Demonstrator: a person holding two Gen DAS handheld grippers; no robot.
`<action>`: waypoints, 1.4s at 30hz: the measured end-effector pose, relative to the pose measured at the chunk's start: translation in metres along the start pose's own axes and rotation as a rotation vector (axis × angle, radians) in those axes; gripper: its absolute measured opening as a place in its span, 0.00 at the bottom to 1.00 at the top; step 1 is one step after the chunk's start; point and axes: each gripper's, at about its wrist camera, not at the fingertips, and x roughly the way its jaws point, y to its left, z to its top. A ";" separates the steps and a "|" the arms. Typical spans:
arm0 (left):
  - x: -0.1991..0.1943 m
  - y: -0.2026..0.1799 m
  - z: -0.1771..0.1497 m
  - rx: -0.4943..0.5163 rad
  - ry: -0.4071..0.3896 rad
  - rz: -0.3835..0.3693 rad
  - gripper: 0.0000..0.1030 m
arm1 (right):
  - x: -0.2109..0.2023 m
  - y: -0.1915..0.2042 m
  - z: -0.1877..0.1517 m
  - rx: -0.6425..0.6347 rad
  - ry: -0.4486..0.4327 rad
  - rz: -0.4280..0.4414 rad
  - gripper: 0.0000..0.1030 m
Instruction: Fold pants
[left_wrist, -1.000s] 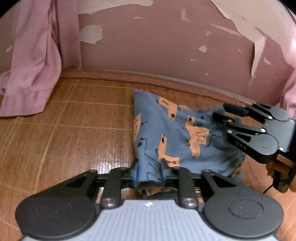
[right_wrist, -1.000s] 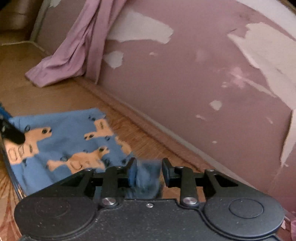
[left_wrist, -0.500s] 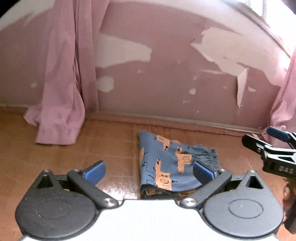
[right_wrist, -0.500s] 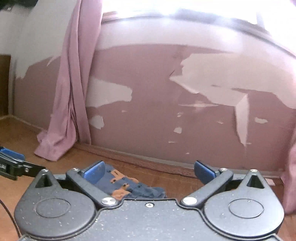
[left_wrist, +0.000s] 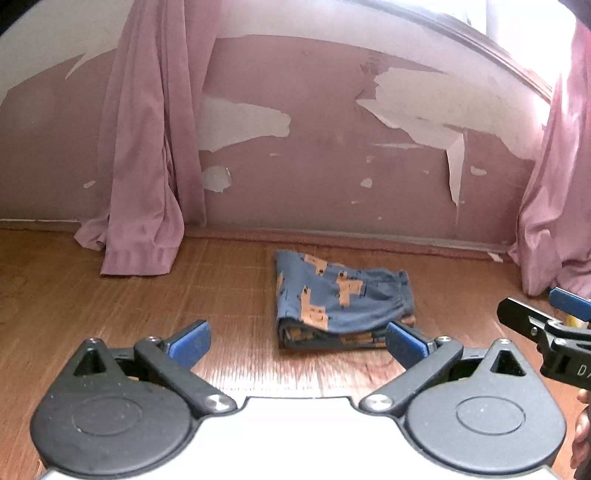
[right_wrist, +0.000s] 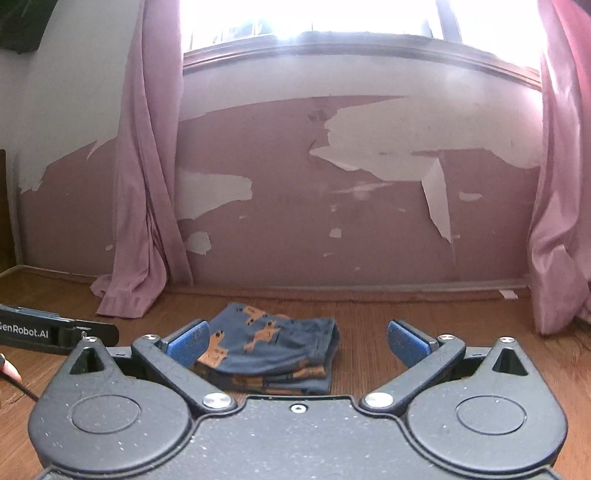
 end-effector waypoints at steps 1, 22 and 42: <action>-0.001 0.000 -0.003 0.007 0.001 0.004 1.00 | -0.001 0.000 -0.004 -0.001 0.004 0.000 0.99; -0.002 0.008 -0.032 0.048 0.042 0.045 1.00 | 0.010 0.005 -0.031 0.003 0.092 0.036 0.99; -0.002 0.000 -0.031 0.096 0.074 0.046 1.00 | 0.010 0.004 -0.029 0.003 0.104 0.052 0.99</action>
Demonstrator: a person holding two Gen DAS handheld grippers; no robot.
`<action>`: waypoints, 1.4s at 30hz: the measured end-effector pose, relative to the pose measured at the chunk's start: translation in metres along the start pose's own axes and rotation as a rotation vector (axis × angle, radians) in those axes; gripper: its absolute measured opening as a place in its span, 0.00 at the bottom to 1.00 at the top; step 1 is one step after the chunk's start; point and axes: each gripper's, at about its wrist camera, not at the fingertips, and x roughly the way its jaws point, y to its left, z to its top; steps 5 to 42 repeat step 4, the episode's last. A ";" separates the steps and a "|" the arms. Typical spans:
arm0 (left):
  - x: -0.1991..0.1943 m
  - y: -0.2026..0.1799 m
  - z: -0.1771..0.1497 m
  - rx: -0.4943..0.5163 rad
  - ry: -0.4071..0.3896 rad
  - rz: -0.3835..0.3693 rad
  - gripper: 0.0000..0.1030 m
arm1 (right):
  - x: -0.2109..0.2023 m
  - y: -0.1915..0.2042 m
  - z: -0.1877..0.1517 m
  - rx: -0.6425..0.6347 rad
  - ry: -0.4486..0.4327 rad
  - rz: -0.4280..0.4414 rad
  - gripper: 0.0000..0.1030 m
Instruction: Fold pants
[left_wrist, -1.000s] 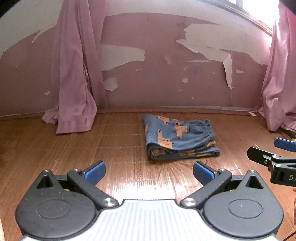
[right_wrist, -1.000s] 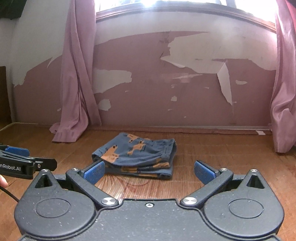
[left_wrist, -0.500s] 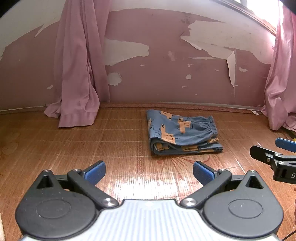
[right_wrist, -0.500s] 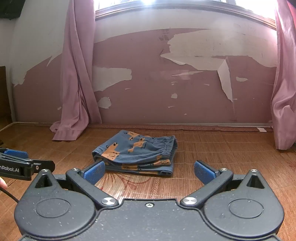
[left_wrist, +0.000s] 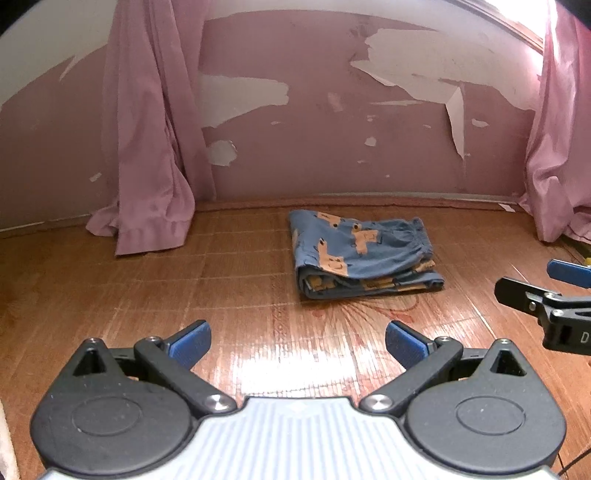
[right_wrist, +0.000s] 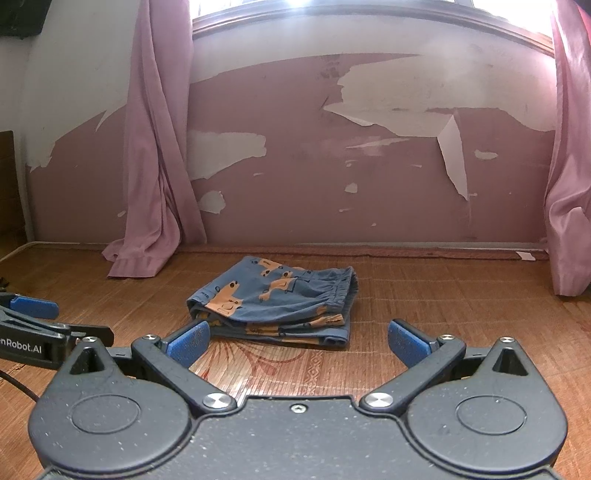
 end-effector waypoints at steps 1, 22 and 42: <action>0.000 0.000 -0.001 0.000 0.000 -0.003 1.00 | 0.000 0.000 0.000 0.000 0.001 0.002 0.99; -0.001 0.000 -0.002 0.003 -0.003 -0.004 1.00 | 0.000 0.001 -0.001 -0.002 0.003 0.006 0.99; -0.001 0.000 -0.002 0.003 -0.003 -0.004 1.00 | 0.000 0.001 -0.001 -0.002 0.003 0.006 0.99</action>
